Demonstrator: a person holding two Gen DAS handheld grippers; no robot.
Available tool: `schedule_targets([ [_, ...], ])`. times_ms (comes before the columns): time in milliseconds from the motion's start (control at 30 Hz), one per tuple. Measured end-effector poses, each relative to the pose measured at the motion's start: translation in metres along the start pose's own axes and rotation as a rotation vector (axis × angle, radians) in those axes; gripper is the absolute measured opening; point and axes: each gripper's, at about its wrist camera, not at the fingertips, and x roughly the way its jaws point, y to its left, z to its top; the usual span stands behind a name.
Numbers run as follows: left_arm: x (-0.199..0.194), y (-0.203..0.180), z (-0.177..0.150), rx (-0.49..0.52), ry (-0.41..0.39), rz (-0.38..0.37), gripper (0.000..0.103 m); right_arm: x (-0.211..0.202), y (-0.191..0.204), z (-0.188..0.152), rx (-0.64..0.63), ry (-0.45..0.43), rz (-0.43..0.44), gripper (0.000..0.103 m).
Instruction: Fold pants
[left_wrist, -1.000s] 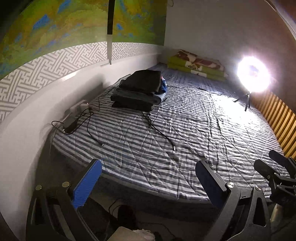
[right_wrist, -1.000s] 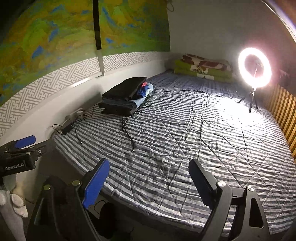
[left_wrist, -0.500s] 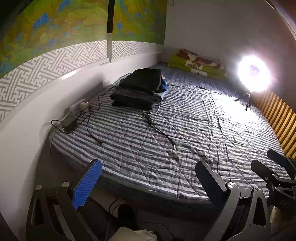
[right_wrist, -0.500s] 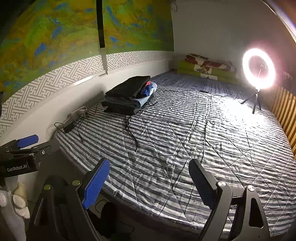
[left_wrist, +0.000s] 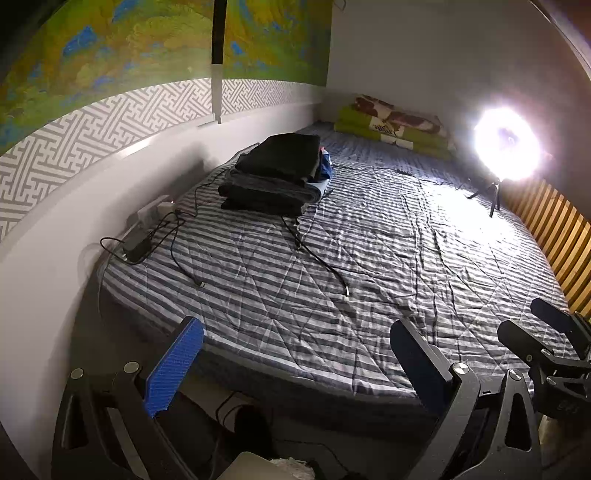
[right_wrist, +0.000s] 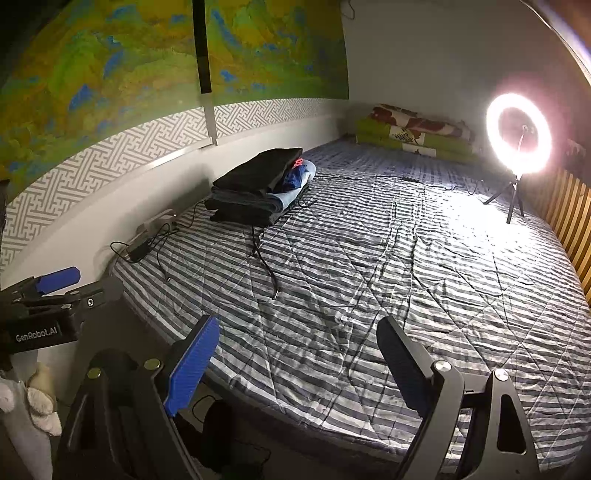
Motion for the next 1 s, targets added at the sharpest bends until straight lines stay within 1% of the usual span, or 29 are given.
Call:
schedule_targets([
  [1000,-0.0012,0.0013,-0.0036,-0.007,0.001,-0.009,0.103,0.0031,0.0062,-0.0034,0.008,0.011,0.008,0.085],
])
